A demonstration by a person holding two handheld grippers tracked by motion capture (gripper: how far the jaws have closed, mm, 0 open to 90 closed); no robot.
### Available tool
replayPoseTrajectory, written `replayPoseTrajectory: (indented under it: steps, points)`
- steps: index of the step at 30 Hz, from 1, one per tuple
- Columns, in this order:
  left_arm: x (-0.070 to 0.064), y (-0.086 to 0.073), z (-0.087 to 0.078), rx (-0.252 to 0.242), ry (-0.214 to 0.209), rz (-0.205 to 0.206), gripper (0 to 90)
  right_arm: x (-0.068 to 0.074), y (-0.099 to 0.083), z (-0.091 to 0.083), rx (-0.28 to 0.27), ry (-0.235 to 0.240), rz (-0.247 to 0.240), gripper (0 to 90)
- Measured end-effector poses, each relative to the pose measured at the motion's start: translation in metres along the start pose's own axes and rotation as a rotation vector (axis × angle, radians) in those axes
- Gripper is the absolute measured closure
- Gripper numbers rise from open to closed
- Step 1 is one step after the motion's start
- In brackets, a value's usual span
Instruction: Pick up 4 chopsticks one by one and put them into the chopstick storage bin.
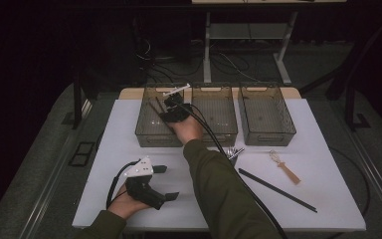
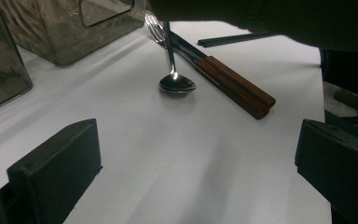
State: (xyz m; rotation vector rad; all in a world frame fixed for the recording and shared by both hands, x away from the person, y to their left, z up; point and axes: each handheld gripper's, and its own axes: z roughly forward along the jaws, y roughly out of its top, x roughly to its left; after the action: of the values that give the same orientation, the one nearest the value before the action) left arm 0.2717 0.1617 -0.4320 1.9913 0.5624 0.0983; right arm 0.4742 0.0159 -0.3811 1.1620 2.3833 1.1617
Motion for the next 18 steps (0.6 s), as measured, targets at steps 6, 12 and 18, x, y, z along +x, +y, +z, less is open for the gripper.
replayPoseTrajectory:
  steps: [6,12,18]
  points:
    - [0.001,0.000,0.000,0.000,0.004,0.009,0.0,0.002,0.001,-0.011,0.006,0.027,-0.043,50.6]
    - [0.001,0.000,0.000,0.001,0.008,0.009,0.0,0.001,-0.003,-0.029,0.000,0.088,-0.067,42.7]
    - [0.002,0.000,0.001,0.007,0.016,0.010,0.0,-0.006,-0.013,-0.051,-0.025,0.128,-0.083,33.9]
